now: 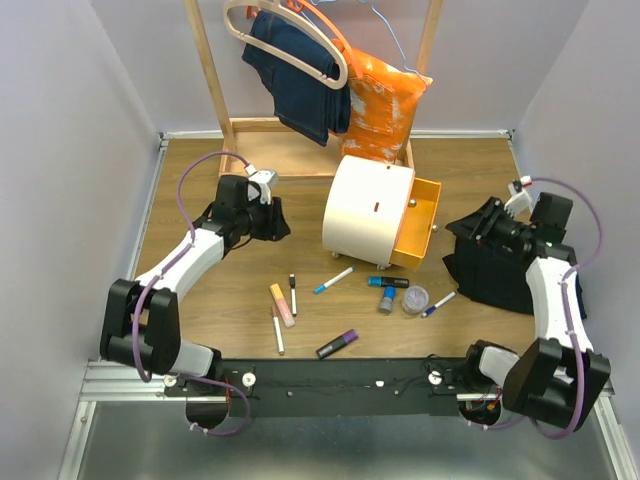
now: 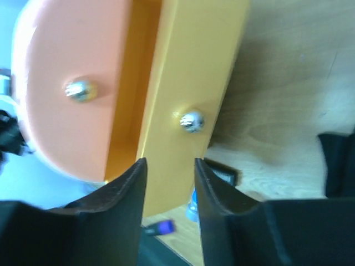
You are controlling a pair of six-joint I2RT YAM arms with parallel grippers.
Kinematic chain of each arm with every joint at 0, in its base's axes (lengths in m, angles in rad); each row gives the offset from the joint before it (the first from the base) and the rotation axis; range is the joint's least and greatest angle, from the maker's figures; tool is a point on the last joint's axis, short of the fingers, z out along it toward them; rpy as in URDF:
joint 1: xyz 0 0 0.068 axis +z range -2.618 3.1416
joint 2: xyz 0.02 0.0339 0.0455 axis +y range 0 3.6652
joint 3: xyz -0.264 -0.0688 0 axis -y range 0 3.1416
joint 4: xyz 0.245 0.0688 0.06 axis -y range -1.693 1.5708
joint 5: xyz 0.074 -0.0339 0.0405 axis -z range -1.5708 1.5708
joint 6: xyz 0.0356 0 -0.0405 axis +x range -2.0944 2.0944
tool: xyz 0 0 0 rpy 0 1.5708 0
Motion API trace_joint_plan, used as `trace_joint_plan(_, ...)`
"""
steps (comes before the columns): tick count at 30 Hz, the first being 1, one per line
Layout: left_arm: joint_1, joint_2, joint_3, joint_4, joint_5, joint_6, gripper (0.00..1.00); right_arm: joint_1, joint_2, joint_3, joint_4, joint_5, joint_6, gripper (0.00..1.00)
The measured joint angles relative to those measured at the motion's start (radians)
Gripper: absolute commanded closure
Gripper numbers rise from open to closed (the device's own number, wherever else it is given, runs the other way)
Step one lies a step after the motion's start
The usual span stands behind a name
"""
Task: Sort the stationery into containers
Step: Open the drawer in the storage box, then move the storage box to the center of the board.
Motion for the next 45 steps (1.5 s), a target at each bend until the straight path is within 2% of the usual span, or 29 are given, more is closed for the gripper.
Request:
trace_joint_plan(1, 0.0, -0.016, -0.005, 0.0, 0.012, 0.001, 1.0, 0.0, -0.019, 0.028, -0.032, 0.008, -0.037, 0.5)
trace_joint_plan(7, -0.042, -0.135, -0.083, 0.005, 0.162, 0.0, 1.0, -0.004, -0.129, 0.191, -0.192, 0.055, -0.257, 0.48)
trace_joint_plan(14, -0.131, -0.183, -0.158, 0.026, 0.294, -0.024, 1.0, -0.004, -0.243, 0.214, -0.275, 0.088, -0.325, 0.46)
trace_joint_plan(24, -0.298, -0.157, -0.14, 0.171, 0.311, -0.025, 1.0, -0.005, -0.313, 0.248, -0.344, 0.087, -0.367, 0.45)
trace_joint_plan(37, -0.31, 0.002, -0.064, 0.325, 0.262, -0.059, 1.0, -0.005, -0.323, 0.292, -0.406, 0.087, -0.399, 0.44)
trace_joint_plan(45, -0.313, 0.066, -0.033, 0.356, 0.254, -0.092, 1.0, -0.005, -0.309, 0.293, -0.417, 0.087, -0.411, 0.44)
